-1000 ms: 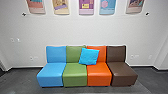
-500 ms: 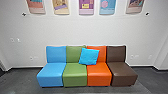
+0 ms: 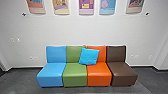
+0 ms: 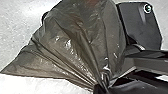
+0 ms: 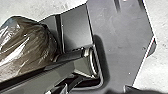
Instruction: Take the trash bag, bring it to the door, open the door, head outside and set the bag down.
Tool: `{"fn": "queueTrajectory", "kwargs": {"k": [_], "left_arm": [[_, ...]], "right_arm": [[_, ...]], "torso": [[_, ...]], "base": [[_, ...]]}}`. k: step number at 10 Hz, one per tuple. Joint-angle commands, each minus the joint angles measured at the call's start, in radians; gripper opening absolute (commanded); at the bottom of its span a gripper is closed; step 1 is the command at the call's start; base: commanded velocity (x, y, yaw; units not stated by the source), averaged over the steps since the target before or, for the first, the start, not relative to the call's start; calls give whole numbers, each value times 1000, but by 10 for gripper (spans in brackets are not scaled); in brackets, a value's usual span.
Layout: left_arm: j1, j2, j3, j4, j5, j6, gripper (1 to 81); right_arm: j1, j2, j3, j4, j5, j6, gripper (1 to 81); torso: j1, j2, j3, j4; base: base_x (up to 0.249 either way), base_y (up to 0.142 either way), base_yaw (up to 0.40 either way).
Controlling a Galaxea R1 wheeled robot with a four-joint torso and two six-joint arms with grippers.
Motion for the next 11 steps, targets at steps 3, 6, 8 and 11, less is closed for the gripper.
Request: {"fn": "queueTrajectory", "kwargs": {"k": [3,6,8,11], "left_arm": [[-59,-6,-2,0,72,7,10],[-59,-6,-2,-1,72,7,10],[-60,-6,-3,-1,72,7,10],[-62,-4,-2,0,74,7,10]], "right_arm": [[34,3,8,-14,-54,-5,811],[32,3,5,-14,-52,-5,811],[32,3,5,-14,-52,-5,811],[34,3,7,-14,-54,-5,811]], "torso": [[0,0,0,0],[0,0,0,0],[0,0,0,0],[0,0,0,0]], "base": [[0,0,-27],[0,0,-117],[0,0,-159],[0,0,-200]]}}
